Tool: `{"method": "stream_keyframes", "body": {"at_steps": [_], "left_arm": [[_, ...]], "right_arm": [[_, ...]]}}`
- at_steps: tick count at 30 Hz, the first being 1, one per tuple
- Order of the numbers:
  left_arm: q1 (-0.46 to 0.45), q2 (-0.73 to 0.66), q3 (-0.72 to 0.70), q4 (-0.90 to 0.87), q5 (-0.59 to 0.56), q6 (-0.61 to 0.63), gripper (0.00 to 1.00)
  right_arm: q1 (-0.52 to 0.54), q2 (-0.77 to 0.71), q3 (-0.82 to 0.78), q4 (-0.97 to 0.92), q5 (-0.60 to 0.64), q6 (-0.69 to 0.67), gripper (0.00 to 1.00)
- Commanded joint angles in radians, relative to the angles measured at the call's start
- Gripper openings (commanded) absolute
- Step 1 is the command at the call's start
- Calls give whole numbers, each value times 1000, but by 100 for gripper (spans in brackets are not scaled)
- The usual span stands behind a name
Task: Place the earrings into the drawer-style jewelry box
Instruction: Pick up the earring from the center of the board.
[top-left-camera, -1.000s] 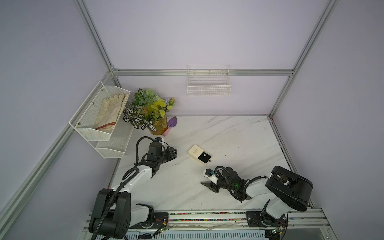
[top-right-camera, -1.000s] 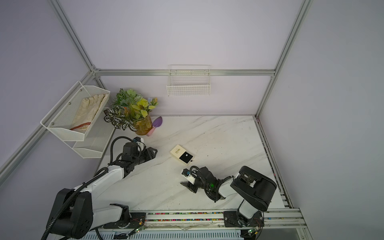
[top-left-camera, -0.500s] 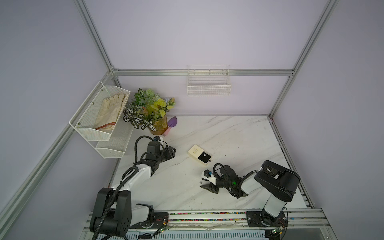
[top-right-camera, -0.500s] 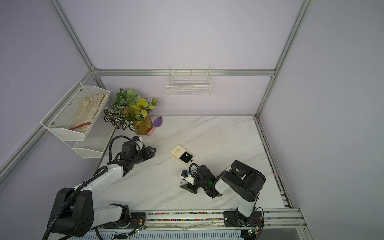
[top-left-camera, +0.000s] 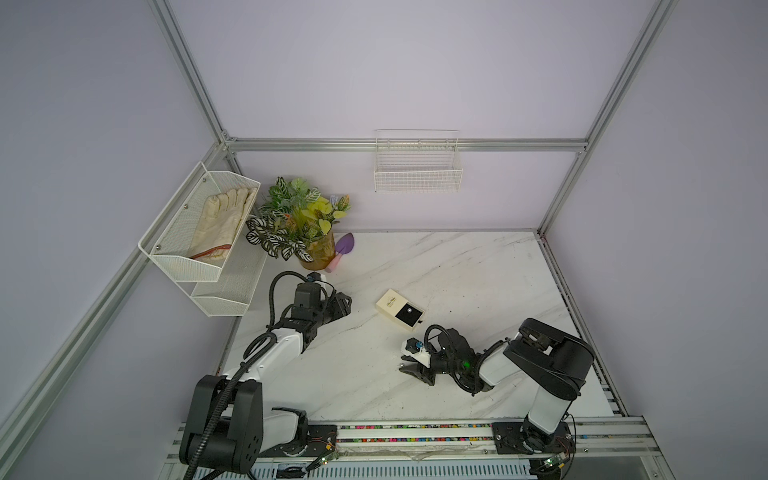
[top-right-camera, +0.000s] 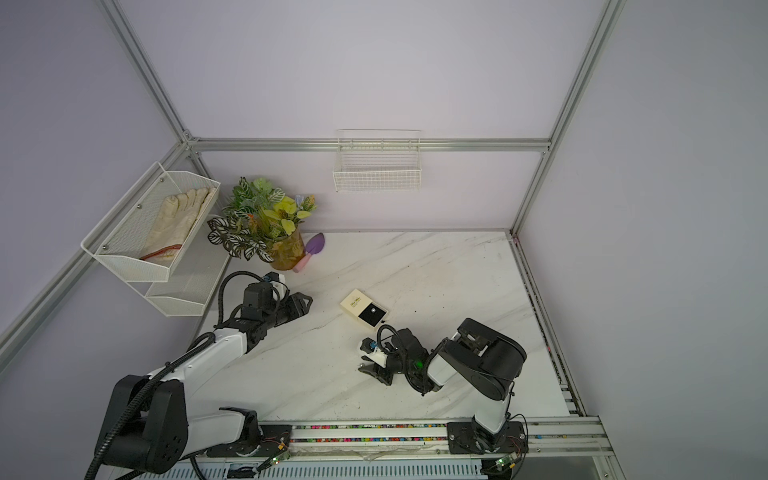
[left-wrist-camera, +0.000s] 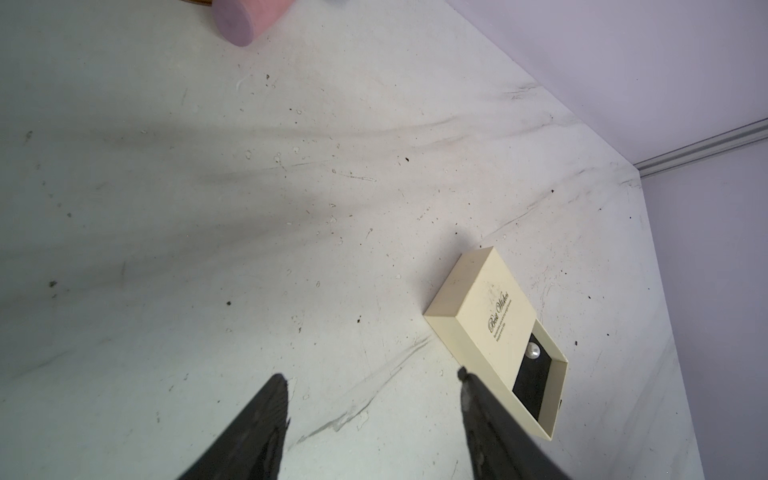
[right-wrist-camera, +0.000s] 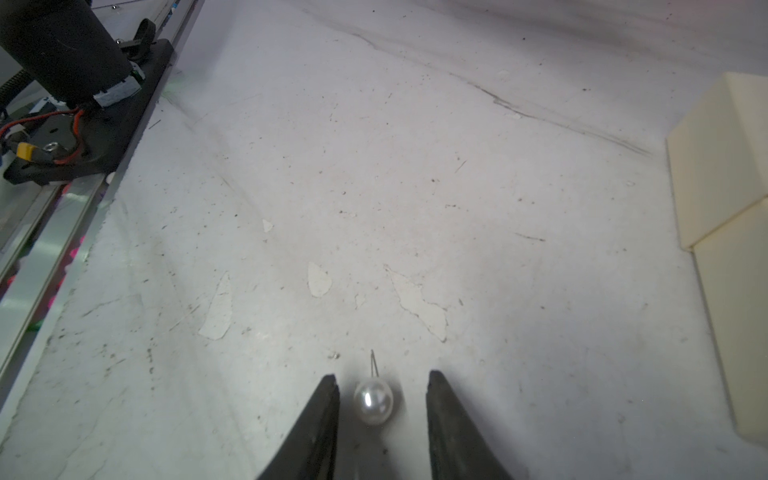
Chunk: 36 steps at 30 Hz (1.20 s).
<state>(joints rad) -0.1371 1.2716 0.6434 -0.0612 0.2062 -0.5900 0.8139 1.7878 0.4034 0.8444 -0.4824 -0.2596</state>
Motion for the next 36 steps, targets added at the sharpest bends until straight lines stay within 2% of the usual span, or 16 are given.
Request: {"method": "stream_keyframes", "body": {"at_steps": [1,10,15,27,30,36], "left_arm": [[10,13,58,31,13,14,65],[10,15,54,34,11,13,65],[10,15,55,36,13,15,65],[10,10,50,38,11,15,65],[10,6,50,38,10,15,65],[10,0,52,37,10,13,65]], "right_arm": [[-3,16,9,3,-31,-30,36],[-2,29,22,-19,-44,-33,32],[-2,32,25,-25,-45,-38,24],[-2,26,20,-27,-44,-40,16],[-4,18,22,-30,-45,-44,13],[-4,-53,19,-56,-38,-15,0]]}}
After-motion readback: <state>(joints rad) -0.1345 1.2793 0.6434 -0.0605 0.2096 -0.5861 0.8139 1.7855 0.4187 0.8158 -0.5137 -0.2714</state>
